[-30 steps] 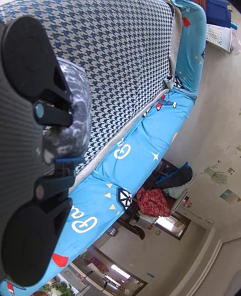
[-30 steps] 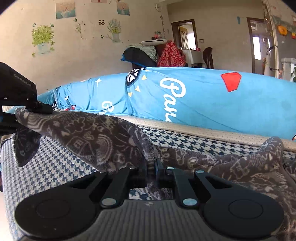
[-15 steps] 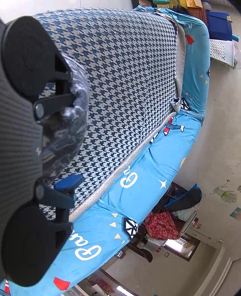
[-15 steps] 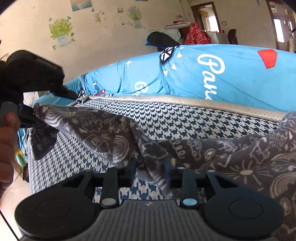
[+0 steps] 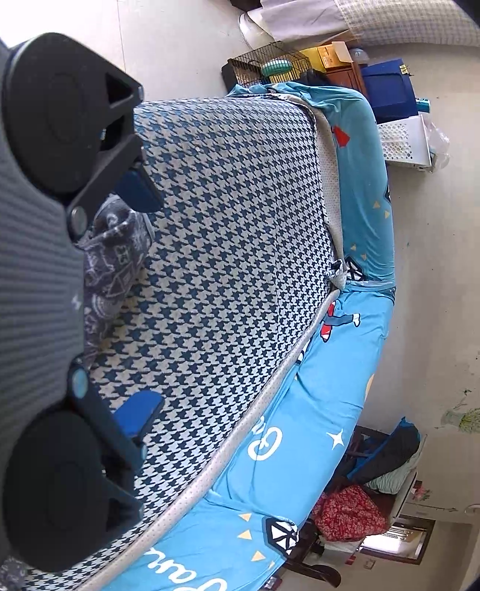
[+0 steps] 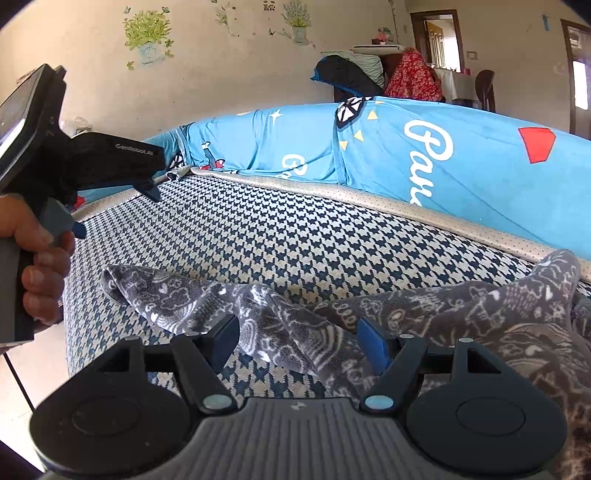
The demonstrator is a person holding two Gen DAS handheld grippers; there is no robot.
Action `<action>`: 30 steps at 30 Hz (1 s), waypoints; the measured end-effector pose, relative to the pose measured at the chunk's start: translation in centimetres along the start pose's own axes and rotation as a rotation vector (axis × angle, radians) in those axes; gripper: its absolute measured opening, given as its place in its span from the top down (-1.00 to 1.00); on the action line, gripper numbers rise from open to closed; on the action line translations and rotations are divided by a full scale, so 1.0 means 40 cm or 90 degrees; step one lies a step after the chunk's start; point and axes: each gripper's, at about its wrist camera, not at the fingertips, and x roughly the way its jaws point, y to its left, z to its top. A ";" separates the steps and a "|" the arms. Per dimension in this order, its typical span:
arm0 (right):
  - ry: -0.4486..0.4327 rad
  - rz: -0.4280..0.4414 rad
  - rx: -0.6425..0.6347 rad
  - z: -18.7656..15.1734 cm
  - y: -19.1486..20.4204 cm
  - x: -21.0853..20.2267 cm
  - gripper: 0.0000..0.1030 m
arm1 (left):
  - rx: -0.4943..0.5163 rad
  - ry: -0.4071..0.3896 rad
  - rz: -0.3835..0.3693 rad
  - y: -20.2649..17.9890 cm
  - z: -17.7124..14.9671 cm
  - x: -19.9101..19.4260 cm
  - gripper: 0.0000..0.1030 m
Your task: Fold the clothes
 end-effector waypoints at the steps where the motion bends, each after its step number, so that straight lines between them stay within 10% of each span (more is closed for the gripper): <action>1: 0.005 -0.004 0.007 -0.002 -0.009 -0.004 -0.36 | -0.006 0.002 -0.009 0.008 -0.001 -0.003 -1.00; 30: -0.075 -0.172 0.163 0.007 -0.385 -0.269 -0.38 | 0.141 0.116 -0.223 -0.261 -0.185 -0.074 -1.00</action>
